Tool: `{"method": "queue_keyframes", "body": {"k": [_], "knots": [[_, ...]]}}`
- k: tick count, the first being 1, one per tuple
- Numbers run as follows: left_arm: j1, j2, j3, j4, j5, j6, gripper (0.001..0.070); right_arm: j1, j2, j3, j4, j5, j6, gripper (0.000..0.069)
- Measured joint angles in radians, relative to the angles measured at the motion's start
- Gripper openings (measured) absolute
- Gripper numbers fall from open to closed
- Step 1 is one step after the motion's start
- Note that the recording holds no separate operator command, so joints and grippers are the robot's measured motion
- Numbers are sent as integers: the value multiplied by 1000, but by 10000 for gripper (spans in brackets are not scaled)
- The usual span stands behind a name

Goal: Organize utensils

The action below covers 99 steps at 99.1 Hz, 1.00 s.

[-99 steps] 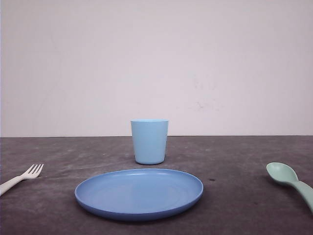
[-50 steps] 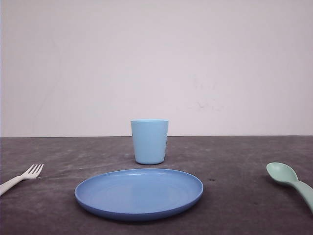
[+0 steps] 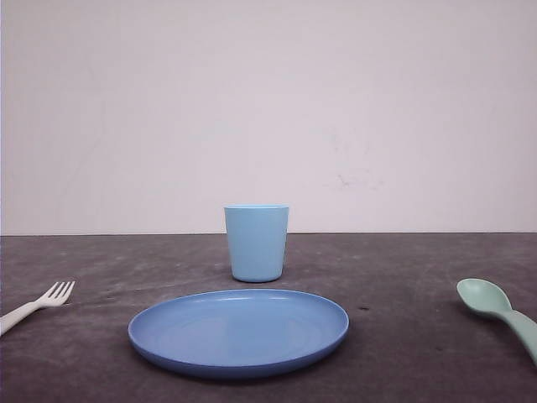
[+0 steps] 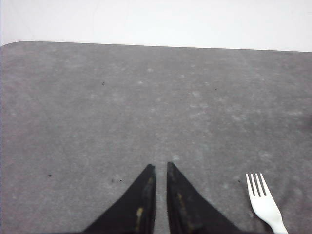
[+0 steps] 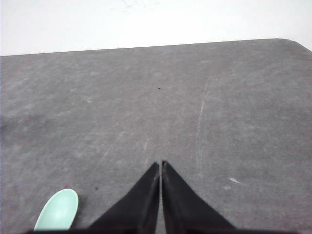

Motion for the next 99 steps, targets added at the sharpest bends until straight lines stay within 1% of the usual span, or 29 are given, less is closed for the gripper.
{"method": "queue_keyframes", "body": {"k": [45,51,63,69,75,83,88,93,99], "knots": [[0,0,0,0,1,-5,15,0,0,0,0,0,-8,10],[0,0,0,4,10,-38,15,0,0,0,0,-2,-7,10],[0,0,0,64,29,-138,15,0,0,0,33,-22,24,10],[0,0,3,95,53,-184,15,0,0,10,51,-36,60,9],[0,3,21,98,82,-229,15,0,1,42,51,-51,104,8],[0,14,86,97,120,-286,15,0,11,115,53,-81,164,8],[0,28,141,96,142,-310,15,0,24,179,51,-110,196,8],[0,50,201,77,159,-326,15,0,46,242,32,-129,217,8],[0,90,279,22,181,-338,15,0,85,316,-9,-153,230,8]]}}
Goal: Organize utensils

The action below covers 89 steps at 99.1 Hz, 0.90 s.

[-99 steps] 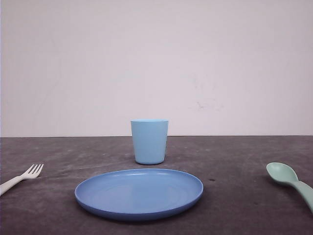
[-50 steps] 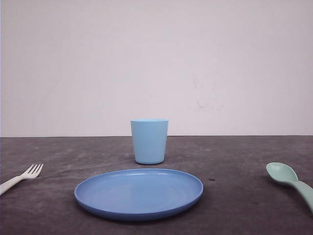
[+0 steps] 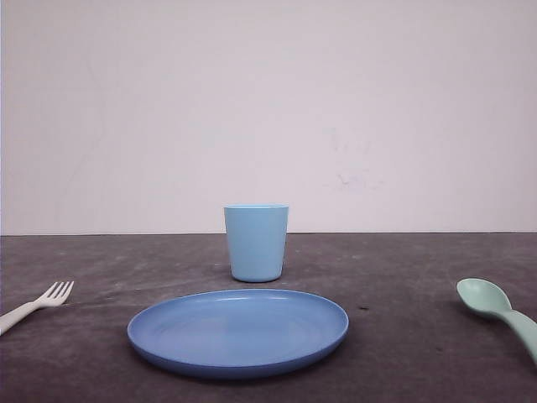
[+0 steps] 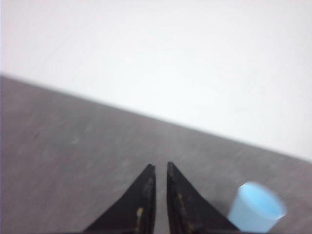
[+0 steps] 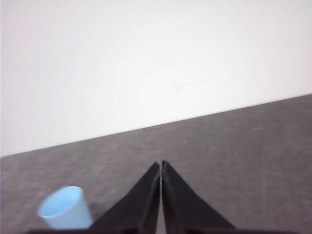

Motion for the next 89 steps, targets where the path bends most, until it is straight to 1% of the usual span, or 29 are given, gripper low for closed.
{"method": "queue_keyframes", "body": {"k": [7,16,30,36,42,55,63,69,80,89], "knots": [[0,64,89,-95,34,0,15,0,57,84,-66,-13,6,8],[0,159,203,-233,73,30,15,0,138,186,-163,-41,4,8],[0,299,372,-406,79,112,15,0,269,319,-306,-83,-34,8],[-4,351,421,-441,79,147,15,0,326,354,-356,-84,-61,8],[-14,396,443,-446,79,176,15,0,381,369,-387,-84,-90,8],[-48,489,447,-460,78,207,15,0,496,369,-425,-82,-148,8],[-75,544,447,-467,61,216,15,0,566,369,-436,-78,-172,8],[-97,578,447,-469,26,219,15,0,614,369,-441,-72,-182,8],[-134,632,447,-469,-46,231,15,8,692,369,-441,-23,-200,8],[-156,670,447,-476,-80,238,15,23,738,369,-453,32,-217,8]]}}
